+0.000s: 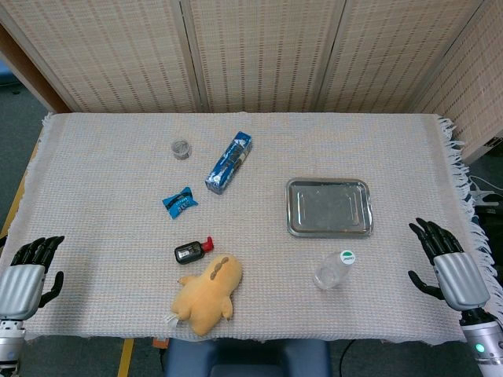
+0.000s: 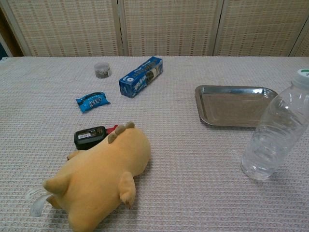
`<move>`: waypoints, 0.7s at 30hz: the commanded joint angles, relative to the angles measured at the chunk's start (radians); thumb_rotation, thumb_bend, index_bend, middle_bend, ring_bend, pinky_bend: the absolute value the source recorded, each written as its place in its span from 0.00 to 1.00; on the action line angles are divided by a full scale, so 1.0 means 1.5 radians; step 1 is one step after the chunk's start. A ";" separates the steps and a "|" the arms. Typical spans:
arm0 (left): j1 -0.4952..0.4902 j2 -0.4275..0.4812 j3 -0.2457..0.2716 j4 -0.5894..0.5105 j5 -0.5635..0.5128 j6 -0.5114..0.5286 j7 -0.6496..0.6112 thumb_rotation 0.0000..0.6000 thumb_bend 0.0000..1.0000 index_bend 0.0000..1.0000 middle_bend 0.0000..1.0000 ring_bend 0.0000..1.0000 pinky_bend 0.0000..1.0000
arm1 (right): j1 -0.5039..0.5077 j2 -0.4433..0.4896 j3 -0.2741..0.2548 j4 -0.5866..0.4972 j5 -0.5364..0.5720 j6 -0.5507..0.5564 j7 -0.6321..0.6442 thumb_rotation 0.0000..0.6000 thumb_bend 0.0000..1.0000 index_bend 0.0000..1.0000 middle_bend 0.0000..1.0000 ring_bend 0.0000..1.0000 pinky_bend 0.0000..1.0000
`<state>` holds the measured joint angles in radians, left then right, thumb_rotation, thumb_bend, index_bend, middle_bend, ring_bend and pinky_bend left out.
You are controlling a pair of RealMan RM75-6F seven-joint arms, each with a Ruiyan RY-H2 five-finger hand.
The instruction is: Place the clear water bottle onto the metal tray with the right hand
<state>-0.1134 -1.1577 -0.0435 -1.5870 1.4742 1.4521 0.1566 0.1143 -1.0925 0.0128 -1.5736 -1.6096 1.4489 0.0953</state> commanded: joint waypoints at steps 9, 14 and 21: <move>0.000 -0.001 0.003 0.000 0.013 0.008 0.003 1.00 0.52 0.11 0.13 0.10 0.16 | 0.005 0.006 -0.007 0.004 -0.017 0.002 0.040 1.00 0.05 0.00 0.00 0.00 0.12; -0.003 0.001 0.004 0.002 0.007 -0.002 -0.008 1.00 0.52 0.11 0.13 0.10 0.16 | 0.013 0.014 -0.016 0.006 -0.035 -0.004 0.102 1.00 0.05 0.00 0.00 0.00 0.13; -0.001 0.006 0.006 -0.002 0.020 0.008 -0.022 1.00 0.52 0.12 0.13 0.10 0.16 | 0.097 0.059 -0.067 0.017 -0.102 -0.116 0.365 1.00 0.05 0.00 0.00 0.00 0.13</move>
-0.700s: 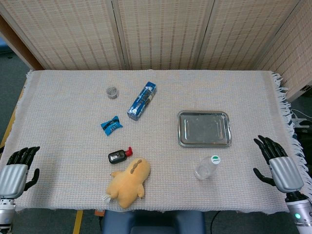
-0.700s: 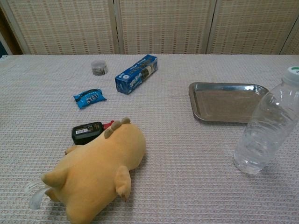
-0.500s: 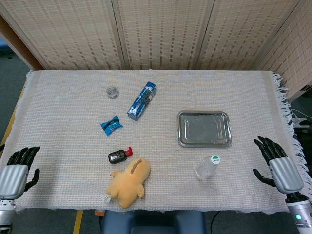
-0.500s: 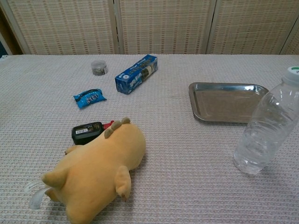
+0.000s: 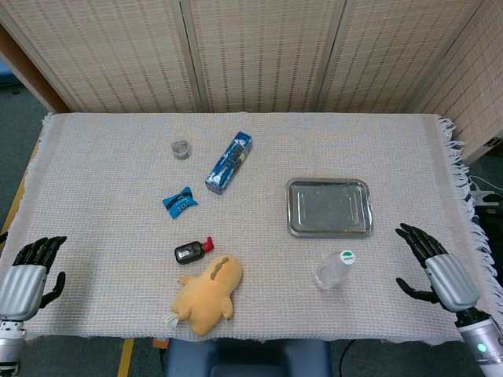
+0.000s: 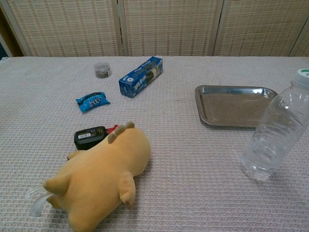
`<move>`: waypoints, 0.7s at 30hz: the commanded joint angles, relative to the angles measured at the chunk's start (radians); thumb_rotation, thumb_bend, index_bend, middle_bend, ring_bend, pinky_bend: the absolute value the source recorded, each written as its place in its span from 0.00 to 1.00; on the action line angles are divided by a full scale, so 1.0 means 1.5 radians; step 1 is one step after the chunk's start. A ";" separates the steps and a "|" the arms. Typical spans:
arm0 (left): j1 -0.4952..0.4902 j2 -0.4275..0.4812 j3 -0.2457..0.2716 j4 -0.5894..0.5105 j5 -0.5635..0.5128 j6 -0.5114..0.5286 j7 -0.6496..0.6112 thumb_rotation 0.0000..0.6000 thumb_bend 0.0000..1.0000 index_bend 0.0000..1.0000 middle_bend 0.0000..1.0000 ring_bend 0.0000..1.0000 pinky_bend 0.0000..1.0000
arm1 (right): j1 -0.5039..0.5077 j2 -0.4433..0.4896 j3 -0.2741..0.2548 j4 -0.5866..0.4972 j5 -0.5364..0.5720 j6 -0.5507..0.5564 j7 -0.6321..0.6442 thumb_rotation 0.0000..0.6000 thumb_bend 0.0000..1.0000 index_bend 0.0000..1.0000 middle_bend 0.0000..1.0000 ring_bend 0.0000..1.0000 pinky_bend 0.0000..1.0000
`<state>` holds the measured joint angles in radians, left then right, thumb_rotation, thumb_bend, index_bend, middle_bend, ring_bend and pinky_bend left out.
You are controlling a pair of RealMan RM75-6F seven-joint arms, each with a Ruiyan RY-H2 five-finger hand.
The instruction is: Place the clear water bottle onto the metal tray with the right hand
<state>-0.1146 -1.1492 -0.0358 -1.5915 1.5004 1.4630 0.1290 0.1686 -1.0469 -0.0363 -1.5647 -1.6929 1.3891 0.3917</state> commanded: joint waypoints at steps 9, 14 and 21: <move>-0.002 0.006 0.003 -0.001 -0.001 -0.009 -0.015 1.00 0.52 0.12 0.14 0.10 0.16 | 0.161 0.000 -0.056 0.061 -0.107 -0.140 0.347 1.00 0.03 0.00 0.00 0.00 0.13; -0.002 0.007 0.005 -0.003 0.002 -0.008 -0.019 1.00 0.52 0.13 0.14 0.10 0.16 | 0.189 -0.020 -0.051 0.052 -0.099 -0.158 0.351 1.00 0.00 0.00 0.00 0.00 0.13; -0.001 0.009 0.006 -0.003 0.003 -0.006 -0.026 1.00 0.52 0.13 0.14 0.10 0.16 | 0.211 -0.062 -0.035 0.060 -0.065 -0.161 0.374 1.00 0.00 0.13 0.08 0.00 0.17</move>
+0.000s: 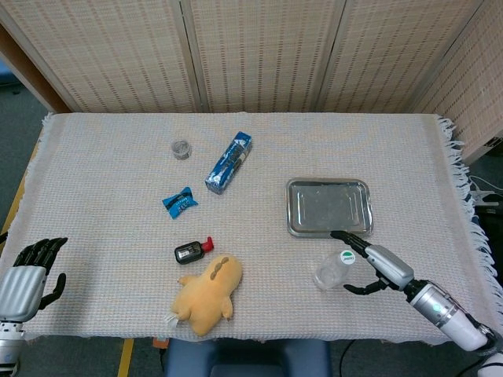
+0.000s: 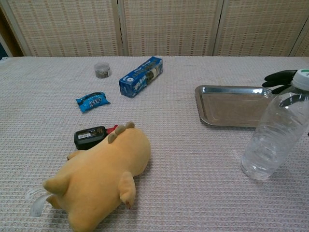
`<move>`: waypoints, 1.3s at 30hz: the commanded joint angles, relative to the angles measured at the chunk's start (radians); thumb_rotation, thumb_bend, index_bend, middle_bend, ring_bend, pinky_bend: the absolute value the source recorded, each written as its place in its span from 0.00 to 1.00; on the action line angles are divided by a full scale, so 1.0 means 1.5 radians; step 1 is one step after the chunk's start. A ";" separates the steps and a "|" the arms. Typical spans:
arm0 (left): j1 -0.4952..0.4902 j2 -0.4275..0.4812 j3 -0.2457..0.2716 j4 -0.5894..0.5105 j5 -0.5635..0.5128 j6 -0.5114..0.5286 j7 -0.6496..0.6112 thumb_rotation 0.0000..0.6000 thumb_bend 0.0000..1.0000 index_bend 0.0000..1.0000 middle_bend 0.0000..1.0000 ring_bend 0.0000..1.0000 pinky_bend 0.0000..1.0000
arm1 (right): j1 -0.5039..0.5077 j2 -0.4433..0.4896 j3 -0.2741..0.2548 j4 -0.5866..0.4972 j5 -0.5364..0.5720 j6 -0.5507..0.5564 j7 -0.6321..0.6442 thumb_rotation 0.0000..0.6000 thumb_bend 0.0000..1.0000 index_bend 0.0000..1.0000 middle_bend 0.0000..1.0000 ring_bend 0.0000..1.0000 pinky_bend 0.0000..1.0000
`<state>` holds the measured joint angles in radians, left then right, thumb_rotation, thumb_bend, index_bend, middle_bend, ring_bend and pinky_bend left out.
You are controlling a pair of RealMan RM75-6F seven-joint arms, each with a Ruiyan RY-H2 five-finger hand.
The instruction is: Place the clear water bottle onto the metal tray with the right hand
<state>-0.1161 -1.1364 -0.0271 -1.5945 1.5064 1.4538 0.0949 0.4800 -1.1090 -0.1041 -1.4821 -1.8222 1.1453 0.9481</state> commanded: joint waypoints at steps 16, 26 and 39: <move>-0.001 0.004 0.004 -0.002 0.006 -0.002 -0.011 1.00 0.52 0.13 0.14 0.11 0.16 | -0.005 -0.063 0.043 0.019 0.101 0.026 -0.052 1.00 0.00 0.64 0.53 0.36 0.54; -0.002 0.002 0.007 -0.001 0.008 -0.005 -0.004 1.00 0.52 0.13 0.14 0.11 0.16 | -0.048 -0.081 0.149 -0.052 0.162 0.179 -0.408 1.00 0.00 0.66 0.54 0.38 0.55; -0.004 0.005 0.008 -0.003 0.003 -0.014 -0.008 1.00 0.52 0.13 0.14 0.11 0.16 | -0.033 -0.132 0.160 -0.034 0.194 0.134 -0.463 1.00 0.00 0.66 0.55 0.38 0.56</move>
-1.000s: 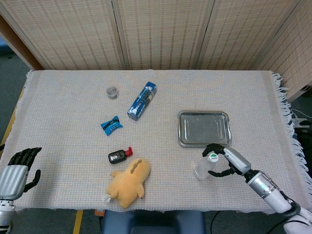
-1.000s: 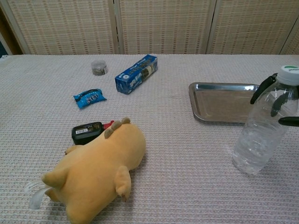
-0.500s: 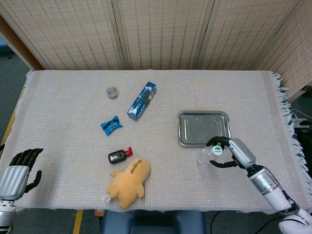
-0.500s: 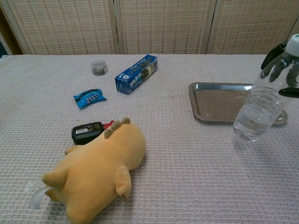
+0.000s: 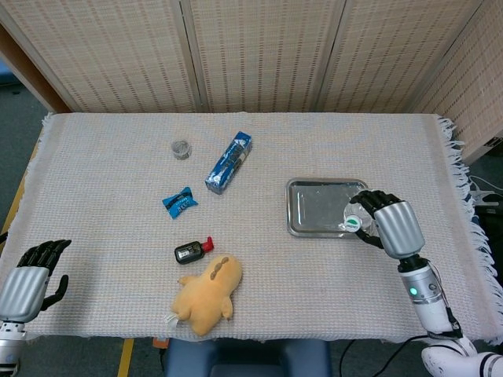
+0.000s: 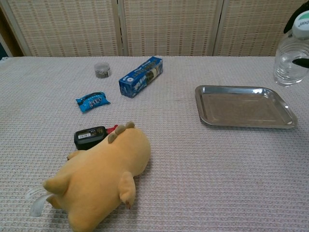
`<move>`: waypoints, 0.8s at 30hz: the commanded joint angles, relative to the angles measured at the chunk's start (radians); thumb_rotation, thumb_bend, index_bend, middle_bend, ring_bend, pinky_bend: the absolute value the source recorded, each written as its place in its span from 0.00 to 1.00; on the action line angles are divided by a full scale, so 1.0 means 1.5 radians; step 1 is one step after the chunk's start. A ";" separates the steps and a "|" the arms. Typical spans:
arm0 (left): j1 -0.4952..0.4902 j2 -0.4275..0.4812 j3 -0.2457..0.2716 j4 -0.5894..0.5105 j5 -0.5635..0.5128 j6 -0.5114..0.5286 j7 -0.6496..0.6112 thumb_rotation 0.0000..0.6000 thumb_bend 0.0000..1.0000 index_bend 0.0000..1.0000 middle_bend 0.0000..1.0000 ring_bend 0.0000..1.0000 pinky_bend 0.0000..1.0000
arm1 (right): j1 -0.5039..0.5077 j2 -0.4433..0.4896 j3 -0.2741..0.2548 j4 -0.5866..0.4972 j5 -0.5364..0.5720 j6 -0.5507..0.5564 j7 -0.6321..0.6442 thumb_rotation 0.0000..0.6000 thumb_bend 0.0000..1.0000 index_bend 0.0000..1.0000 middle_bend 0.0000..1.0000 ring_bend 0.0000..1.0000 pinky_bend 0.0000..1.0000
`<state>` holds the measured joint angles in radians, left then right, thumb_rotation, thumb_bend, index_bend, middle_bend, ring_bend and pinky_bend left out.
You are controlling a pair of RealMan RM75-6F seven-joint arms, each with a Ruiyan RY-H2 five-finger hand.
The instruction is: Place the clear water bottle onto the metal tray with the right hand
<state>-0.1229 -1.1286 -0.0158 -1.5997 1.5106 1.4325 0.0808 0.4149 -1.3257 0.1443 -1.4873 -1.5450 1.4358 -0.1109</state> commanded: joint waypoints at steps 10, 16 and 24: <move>0.000 0.000 0.001 -0.001 -0.001 -0.001 0.005 1.00 0.52 0.13 0.14 0.11 0.16 | 0.059 0.136 -0.075 -0.026 -0.136 -0.073 0.888 1.00 0.00 0.66 0.55 0.38 0.56; 0.000 -0.001 0.002 -0.002 0.000 -0.001 0.010 1.00 0.52 0.13 0.14 0.11 0.16 | 0.048 0.130 -0.057 -0.001 -0.068 -0.091 0.745 1.00 0.00 0.66 0.55 0.38 0.56; -0.001 0.000 0.003 -0.003 0.000 -0.003 0.012 1.00 0.52 0.13 0.14 0.11 0.16 | 0.018 0.063 0.000 0.006 0.063 -0.061 0.376 1.00 0.00 0.66 0.55 0.38 0.56</move>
<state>-0.1246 -1.1292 -0.0117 -1.6038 1.5108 1.4277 0.0983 0.4613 -1.2011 0.0949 -1.5048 -1.6002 1.3420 1.2407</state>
